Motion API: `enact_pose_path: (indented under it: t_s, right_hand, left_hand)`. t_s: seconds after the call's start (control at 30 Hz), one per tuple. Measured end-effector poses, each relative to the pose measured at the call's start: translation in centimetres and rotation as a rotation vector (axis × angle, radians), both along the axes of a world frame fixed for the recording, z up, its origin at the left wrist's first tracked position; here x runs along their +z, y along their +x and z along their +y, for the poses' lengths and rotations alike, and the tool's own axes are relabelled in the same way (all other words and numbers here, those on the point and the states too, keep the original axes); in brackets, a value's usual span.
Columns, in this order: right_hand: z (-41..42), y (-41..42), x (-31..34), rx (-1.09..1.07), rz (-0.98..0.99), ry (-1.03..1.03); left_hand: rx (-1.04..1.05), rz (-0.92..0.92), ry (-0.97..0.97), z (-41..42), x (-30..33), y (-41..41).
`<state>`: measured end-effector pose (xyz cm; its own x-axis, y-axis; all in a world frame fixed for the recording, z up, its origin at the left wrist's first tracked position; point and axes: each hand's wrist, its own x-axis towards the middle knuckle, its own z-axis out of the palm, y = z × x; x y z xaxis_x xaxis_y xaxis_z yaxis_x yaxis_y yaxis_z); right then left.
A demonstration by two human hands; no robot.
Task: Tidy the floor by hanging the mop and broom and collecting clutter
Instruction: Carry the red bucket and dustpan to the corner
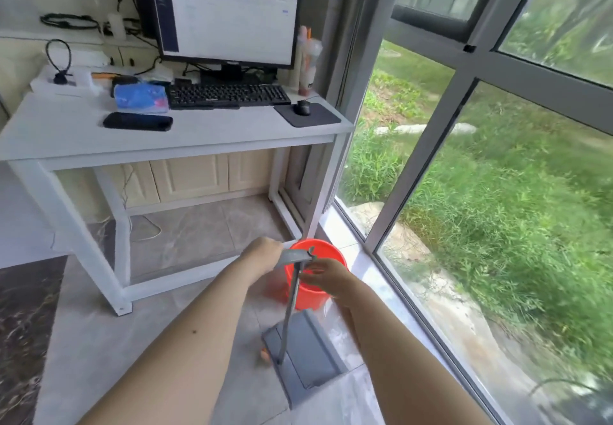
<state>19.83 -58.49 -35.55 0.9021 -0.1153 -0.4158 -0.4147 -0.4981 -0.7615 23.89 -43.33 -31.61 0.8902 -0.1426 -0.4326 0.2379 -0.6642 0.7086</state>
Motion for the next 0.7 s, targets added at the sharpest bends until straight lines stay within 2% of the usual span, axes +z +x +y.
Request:
enact_pose_path:
  t_s: [0.03,0.13,0.23,0.37,0.57,0.7]
  right_hand:
    - [-0.3,0.6,-0.1,0.003,-0.006,-0.004]
    - [-1.7,2.9,-1.0,-0.046,-0.025,0.006]
    - [-3.2,5.0,-1.6,-0.164,-0.08,-0.01]
    - [-4.8,7.3,-1.8,-0.314,-0.12,-0.091]
    - [-8.0,10.0,-3.3,-0.537,-0.1,-0.161]
    - [-10.6,12.4,-5.6,-0.597,-0.027,-0.212]
  left_hand:
    - [0.014,0.01,-0.048,-0.6,-0.2,1.1]
    - [-0.111,-0.1,-0.013,-2.9,-1.0,4.2]
    - [-0.211,-0.117,-0.029,-5.6,-2.3,8.1]
    - [-0.225,-0.154,-0.113,-8.6,-3.2,12.7]
    - [-0.197,-0.068,-0.22,-13.6,-6.3,18.3]
    - [-0.235,0.013,-0.187,-17.1,-9.4,20.7]
